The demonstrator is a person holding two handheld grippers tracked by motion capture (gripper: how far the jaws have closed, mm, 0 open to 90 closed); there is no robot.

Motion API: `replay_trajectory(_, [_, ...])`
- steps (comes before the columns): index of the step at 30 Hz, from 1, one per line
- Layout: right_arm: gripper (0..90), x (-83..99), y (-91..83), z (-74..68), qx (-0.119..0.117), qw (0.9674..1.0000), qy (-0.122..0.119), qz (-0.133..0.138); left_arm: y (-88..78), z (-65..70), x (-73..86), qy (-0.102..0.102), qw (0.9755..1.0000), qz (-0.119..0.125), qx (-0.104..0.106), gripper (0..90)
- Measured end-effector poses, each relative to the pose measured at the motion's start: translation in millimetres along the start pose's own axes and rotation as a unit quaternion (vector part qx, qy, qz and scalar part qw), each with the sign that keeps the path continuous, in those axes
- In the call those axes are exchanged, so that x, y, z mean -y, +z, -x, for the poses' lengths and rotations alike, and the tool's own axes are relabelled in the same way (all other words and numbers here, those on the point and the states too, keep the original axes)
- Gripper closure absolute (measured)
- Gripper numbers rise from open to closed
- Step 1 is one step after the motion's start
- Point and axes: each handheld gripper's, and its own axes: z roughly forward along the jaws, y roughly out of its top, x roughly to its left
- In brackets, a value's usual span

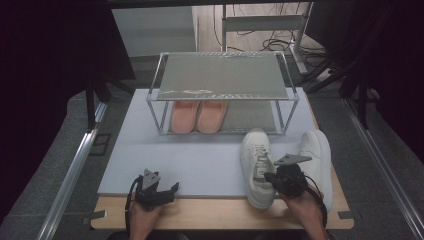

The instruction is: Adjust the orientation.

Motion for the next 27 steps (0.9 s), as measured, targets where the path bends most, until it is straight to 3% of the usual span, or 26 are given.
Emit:
replay_trajectory(5, [89.5, -2.4, -14.9, 7.1, -0.003, 0.9998, 0.013, 0.011, 0.0, 0.0, 0.0, 0.0, 1.0, 0.0, 0.0, 12.5])
replay_trajectory(12, [89.4, -16.6, -33.8, 24.6, 0.019, 0.9989, 0.03, 0.03, 0.0, -0.1, -0.1, 0.0, 1.0, 0.0, 0.0, 12.5])
replay_trajectory(18, [89.5, -26.6, -14.1, 39.2, 0.034, 0.9984, 0.043, 0.014, 0.0, -0.1, 0.0, 0.0, 1.0, 0.0, 0.0, 12.5])
replay_trajectory(22, [89.5, -29.0, 3.8, 42.2, 0.042, 0.998, 0.048, 0.001, 0.0, -0.1, 0.0, 0.0, 1.0, 0.0, 0.0, 12.5])
replay_trajectory(27, [89.5, -35.3, 11.6, 45.7, 0.05, 0.9973, 0.054, -0.011, 0.0, 0.0, 0.0, 0.0, 1.0, 0.0, 0.0, 12.5])
